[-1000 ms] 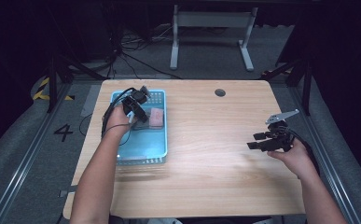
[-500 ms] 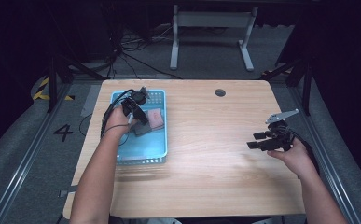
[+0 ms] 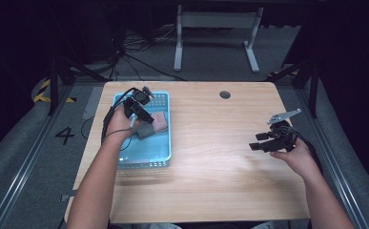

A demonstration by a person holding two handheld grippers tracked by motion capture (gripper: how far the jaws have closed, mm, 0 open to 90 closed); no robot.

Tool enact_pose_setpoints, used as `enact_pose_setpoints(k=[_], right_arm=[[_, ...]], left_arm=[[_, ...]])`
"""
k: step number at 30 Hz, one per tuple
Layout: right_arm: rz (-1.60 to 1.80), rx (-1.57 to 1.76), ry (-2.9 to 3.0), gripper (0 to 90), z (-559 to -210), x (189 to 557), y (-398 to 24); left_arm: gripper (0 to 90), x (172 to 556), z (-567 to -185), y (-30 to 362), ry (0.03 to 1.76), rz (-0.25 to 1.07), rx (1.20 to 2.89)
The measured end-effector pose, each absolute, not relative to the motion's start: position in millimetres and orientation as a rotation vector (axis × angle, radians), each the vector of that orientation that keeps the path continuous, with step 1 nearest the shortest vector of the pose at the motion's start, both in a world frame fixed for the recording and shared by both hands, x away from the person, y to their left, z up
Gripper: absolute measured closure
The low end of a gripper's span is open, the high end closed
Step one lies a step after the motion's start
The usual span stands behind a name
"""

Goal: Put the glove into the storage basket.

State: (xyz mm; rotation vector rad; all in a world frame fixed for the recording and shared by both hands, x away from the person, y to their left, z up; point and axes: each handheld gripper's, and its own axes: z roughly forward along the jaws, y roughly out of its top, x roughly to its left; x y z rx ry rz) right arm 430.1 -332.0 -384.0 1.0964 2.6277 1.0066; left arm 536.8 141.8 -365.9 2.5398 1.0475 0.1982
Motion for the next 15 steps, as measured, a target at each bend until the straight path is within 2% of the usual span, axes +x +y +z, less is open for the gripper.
enact_pose_setpoints(k=[9,15], right_arm=[[0.991,1.046,2.653,41.0,-380,439,-321],[0.983,0.996,2.652,44.3,-380,437,-321]], left_arm=[[44.5,490,-328,135,0.918,0.219,2.424],[43.9,448,-307,125,0.818,0.255,2.378]])
